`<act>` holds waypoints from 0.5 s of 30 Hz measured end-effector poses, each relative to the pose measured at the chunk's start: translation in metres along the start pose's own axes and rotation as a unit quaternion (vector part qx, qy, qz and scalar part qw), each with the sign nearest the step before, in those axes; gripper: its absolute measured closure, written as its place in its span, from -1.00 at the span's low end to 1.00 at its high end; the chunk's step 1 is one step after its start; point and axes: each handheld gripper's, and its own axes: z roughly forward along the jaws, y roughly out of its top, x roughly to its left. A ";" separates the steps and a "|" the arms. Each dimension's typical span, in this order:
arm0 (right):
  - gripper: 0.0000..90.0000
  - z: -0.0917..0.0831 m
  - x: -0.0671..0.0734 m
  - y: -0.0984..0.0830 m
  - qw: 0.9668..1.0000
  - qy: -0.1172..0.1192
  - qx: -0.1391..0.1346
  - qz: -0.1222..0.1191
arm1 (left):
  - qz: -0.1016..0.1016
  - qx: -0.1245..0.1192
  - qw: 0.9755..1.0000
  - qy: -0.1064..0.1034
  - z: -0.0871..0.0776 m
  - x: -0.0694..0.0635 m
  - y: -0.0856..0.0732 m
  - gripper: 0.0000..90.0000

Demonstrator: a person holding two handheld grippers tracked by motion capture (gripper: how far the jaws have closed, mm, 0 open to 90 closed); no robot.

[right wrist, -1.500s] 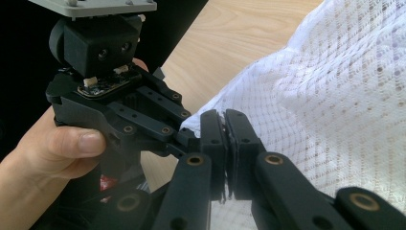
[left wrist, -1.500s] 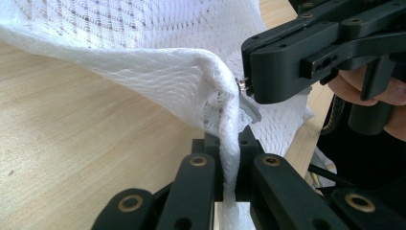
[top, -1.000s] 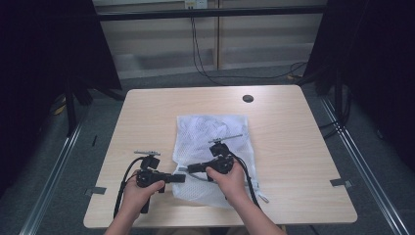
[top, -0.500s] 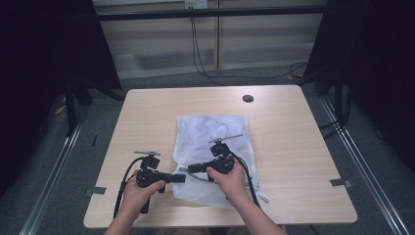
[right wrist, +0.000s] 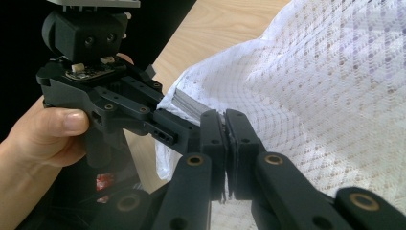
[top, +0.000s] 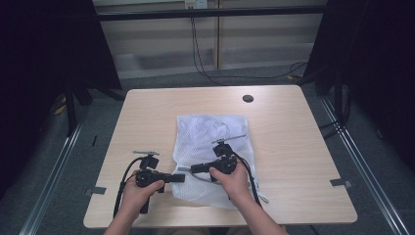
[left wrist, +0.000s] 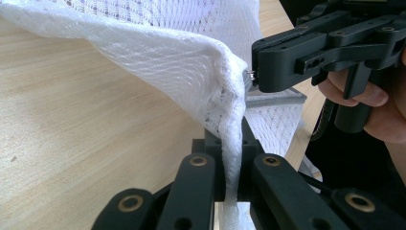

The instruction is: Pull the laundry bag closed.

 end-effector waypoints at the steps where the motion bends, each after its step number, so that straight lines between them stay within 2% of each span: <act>1: 0.93 0.000 0.000 0.000 1.000 0.001 0.000 0.000 | -0.001 0.000 1.000 0.000 0.000 0.000 0.000 0.98; 4: 0.93 0.000 0.000 0.000 1.000 0.003 0.002 -0.002 | 0.002 -0.004 1.000 0.004 -0.001 0.001 0.000 0.98; 7: 0.93 -0.002 -0.001 0.000 1.000 -0.002 0.001 -0.006 | -0.009 -0.010 1.000 -0.003 -0.002 0.001 0.000 0.98; 8: 0.93 -0.003 -0.002 0.000 1.000 -0.002 0.001 -0.002 | -0.003 -0.009 1.000 -0.003 -0.003 0.002 0.000 0.98; 9: 0.93 -0.004 -0.003 -0.001 1.000 -0.001 0.001 -0.001 | -0.009 -0.009 1.000 -0.005 -0.002 0.001 -0.001 0.98; 11: 0.93 -0.005 -0.003 -0.001 1.000 -0.002 0.002 -0.002 | -0.004 -0.008 1.000 -0.001 -0.001 0.001 -0.001 0.98; 15: 0.93 -0.005 -0.003 -0.001 1.000 0.001 0.006 0.002 | -0.011 -0.007 1.000 -0.002 -0.001 0.001 -0.001 0.98</act>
